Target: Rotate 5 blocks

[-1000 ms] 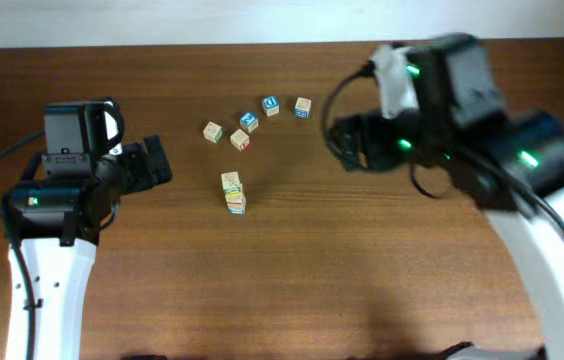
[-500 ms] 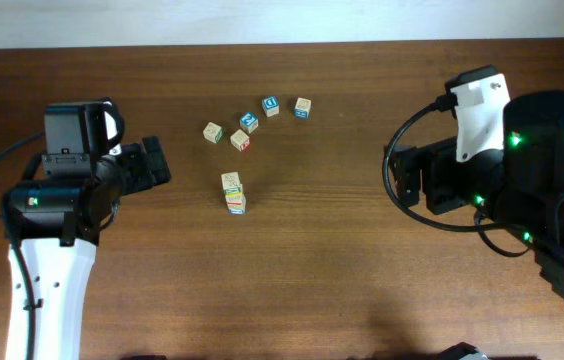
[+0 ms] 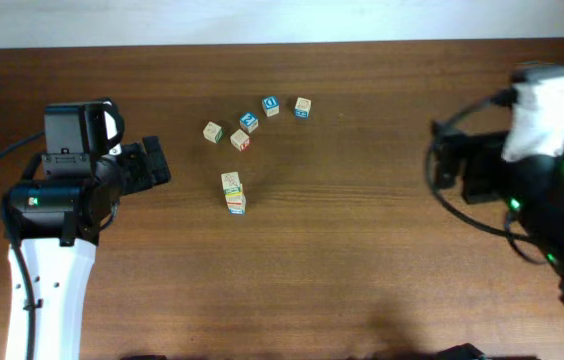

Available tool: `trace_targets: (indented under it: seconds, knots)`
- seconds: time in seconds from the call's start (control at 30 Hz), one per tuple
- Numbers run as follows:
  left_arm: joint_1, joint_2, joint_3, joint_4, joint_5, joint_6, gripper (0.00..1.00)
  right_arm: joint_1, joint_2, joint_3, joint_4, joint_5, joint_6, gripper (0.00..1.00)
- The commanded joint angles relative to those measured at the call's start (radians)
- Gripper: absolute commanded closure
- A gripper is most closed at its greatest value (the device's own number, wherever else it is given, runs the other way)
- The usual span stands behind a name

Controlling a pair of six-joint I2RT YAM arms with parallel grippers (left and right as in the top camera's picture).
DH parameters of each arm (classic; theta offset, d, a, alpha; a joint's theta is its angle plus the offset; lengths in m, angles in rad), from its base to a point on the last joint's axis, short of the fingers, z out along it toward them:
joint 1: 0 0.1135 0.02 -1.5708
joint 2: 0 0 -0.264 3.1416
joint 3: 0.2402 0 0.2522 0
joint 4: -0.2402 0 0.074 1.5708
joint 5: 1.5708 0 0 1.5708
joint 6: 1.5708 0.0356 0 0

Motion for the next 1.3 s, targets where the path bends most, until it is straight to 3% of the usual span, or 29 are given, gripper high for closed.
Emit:
trace_targets:
  seconds: [0.0,0.27,0.37,0.53,0.67,1.27]
  knots:
    - [0.004,-0.005,0.011,-0.001,-0.011,-0.002,0.01,-0.103,-0.193,-0.307,0.179,-0.116,-0.008,0.02]
    - [0.004,-0.005,0.011,-0.001,-0.011,-0.002,0.01,-0.185,-0.799,-1.219,0.729,-0.127,-0.008,0.02]
    - [0.004,-0.005,0.011,-0.001,-0.011,-0.002,0.01,-0.192,-0.950,-1.417,0.791,-0.136,-0.008,0.02]
    - [0.004,-0.005,0.011,-0.001,-0.011,-0.002,0.01,-0.204,-1.060,-1.632,0.900,-0.138,-0.007,0.02]
    - [0.004,-0.005,0.011,-0.001,-0.011,-0.002,0.01,-0.203,-1.061,-1.704,0.997,-0.142,-0.008,0.02]
    - [0.004,-0.005,0.011,-0.001,-0.011,-0.002,0.01,-0.202,-1.061,-1.704,0.994,-0.138,-0.008,0.02]
